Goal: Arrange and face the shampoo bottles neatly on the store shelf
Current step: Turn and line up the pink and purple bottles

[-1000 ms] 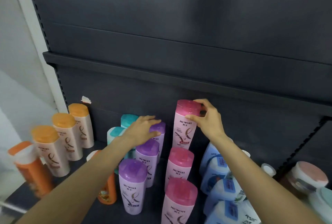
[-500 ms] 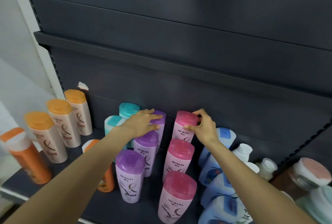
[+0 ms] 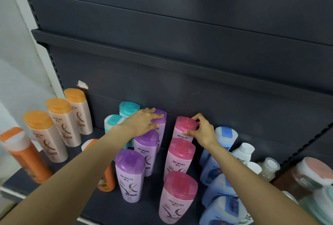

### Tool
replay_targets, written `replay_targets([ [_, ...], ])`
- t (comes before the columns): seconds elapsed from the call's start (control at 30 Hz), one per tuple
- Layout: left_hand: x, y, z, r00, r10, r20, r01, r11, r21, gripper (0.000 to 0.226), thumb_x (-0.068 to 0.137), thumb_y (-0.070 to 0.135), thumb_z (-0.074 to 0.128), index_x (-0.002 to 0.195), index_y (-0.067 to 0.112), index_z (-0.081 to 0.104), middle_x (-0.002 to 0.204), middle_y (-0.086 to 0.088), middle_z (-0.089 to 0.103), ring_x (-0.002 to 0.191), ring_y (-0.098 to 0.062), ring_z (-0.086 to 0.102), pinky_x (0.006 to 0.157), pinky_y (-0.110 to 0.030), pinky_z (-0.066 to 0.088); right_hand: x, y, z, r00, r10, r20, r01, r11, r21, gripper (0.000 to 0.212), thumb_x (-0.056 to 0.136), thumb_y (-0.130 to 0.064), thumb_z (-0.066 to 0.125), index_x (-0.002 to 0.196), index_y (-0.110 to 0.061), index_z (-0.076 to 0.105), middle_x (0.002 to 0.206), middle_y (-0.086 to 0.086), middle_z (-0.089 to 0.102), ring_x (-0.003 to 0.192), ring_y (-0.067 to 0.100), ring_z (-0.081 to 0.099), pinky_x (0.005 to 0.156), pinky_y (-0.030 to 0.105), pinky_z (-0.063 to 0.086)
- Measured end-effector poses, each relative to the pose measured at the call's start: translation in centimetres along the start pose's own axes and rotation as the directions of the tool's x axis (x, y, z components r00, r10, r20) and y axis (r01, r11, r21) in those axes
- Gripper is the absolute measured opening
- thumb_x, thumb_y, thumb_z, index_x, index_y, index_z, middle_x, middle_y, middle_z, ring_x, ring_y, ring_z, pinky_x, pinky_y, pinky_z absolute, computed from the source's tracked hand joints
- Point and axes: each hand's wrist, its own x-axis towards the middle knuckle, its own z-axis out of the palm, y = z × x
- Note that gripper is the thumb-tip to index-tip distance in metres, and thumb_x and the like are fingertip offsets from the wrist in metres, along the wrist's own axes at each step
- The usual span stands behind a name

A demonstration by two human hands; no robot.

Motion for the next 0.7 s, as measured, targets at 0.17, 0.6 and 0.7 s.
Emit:
replay_targets([
  [0.17,-0.2,0.1,0.2,0.999,-0.001,-0.039,0.001,1.0,-0.007,0.05,0.099,0.032,0.044,0.146,0.028,0.03,0.157,-0.007,0.019,0.144,-0.022,0.02,0.114,-0.025,0.012,0.1,-0.2,-0.8,0.993,-0.116,0.014,0.115,0.948,-0.295,0.059,0.071,-0.026,0.081,0.123,-0.013,0.057,0.114,0.007,0.058,0.106,0.022,0.057,0.087,0.027,0.044],
  [0.6,1.2,0.9,0.7,0.964,-0.171,-0.205,0.172,0.985,-0.012,0.05,0.09,0.038,0.058,0.137,0.026,0.046,0.129,-0.01,0.043,0.118,-0.028,0.042,0.105,-0.035,0.036,0.8,-0.1,-1.1,0.917,-0.37,0.148,0.397,0.817,-0.419,0.038,0.086,-0.02,0.067,0.123,-0.015,0.063,0.124,-0.003,0.059,0.113,0.015,0.05,0.098,0.023,0.04],
  [0.7,1.7,1.1,0.6,0.953,-0.235,-0.193,0.222,0.971,-0.086,0.056,0.083,0.036,0.068,0.133,0.022,0.047,0.122,-0.014,0.045,0.114,-0.032,0.048,0.098,-0.038,0.043,0.7,0.2,-0.8,0.917,-0.385,0.104,0.392,0.825,-0.407,0.037,0.086,-0.017,0.066,0.123,-0.016,0.063,0.122,-0.005,0.059,0.111,0.014,0.051,0.097,0.021,0.039],
])
